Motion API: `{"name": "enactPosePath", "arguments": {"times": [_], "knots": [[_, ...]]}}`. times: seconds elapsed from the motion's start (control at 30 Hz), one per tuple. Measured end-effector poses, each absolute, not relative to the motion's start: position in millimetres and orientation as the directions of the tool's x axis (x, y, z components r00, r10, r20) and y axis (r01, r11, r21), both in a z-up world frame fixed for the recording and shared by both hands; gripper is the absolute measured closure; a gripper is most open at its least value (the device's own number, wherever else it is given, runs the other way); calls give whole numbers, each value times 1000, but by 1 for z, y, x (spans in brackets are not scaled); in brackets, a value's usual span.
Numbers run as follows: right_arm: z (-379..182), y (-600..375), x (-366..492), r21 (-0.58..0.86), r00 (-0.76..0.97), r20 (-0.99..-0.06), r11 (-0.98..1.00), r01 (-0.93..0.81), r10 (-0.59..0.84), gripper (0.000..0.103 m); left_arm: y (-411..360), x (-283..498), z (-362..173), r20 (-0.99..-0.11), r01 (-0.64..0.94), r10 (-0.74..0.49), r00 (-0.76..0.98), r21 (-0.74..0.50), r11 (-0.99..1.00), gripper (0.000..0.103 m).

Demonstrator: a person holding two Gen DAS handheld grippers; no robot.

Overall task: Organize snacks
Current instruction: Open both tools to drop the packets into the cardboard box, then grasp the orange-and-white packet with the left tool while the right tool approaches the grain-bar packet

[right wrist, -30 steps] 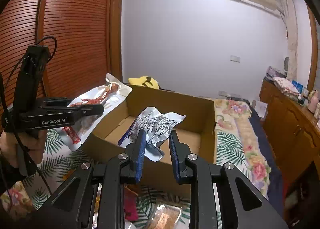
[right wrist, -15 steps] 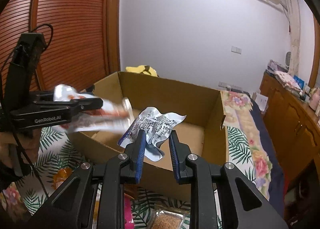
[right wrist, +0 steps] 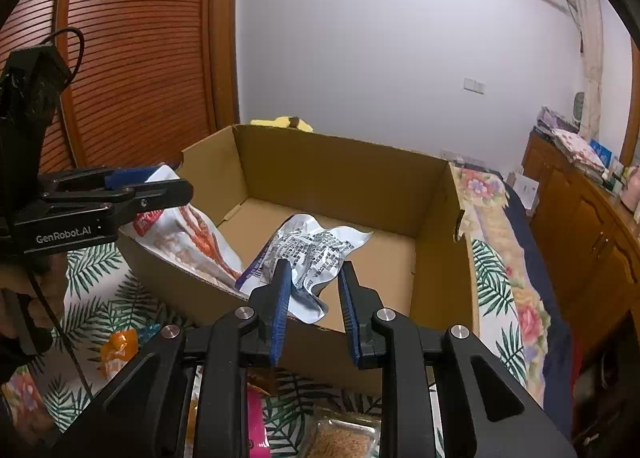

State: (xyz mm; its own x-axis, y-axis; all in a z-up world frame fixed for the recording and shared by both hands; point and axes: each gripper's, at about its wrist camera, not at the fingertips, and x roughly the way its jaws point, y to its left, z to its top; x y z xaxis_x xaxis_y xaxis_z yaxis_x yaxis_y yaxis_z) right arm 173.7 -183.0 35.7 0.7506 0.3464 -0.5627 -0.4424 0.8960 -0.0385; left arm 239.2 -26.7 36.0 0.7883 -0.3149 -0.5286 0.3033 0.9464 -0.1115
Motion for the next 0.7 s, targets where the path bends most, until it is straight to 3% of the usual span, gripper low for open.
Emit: {"name": "enactPosePath", "arguments": {"times": [0.17,0.3,0.37,0.43,0.7], "knots": [[35,-183,172,-34,749,-559,893,-448,355,76,-26,238,37,-522,295,-304,797,-103,950,44],[38,-186,161,-17,756,-538,892,-452,373,64,-26,231,38,-516,288,-293,805,-92,953,42],[41,-187,152,-14,764,-524,893,-451,377,61,-26,226,41,-510,294,-298,807,-92,952,36],[43,-190,140,-7,771,-510,894,-447,382,55,-25,219,44,-493,301,-304,815,-89,950,17],[42,-197,99,-9,783,-497,899,-437,375,47,-28,183,56,-458,315,-304,836,-53,948,13]]}}
